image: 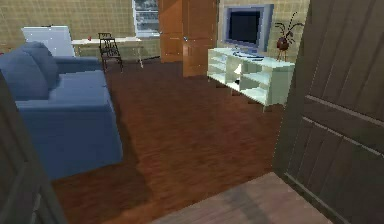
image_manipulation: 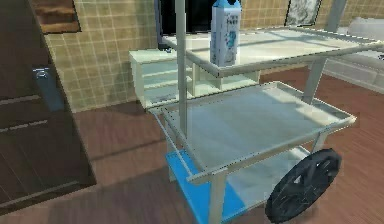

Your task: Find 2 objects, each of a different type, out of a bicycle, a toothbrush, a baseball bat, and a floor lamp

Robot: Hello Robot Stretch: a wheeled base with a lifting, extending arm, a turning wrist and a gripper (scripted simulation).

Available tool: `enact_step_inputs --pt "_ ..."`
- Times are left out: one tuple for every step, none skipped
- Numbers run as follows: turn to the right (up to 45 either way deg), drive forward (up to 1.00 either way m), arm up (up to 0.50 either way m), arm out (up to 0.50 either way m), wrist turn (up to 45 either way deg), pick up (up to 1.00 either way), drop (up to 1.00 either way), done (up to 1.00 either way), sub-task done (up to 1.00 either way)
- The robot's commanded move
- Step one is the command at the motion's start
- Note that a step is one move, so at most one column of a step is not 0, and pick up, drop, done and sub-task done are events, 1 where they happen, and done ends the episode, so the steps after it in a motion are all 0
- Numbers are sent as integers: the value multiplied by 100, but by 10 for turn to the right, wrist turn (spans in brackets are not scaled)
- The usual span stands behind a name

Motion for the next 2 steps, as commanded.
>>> enact_step_inputs --pt "-90 0 0 0 0 0 0 0 0" --pt "0 35 0 0 0 0 0 0 0"
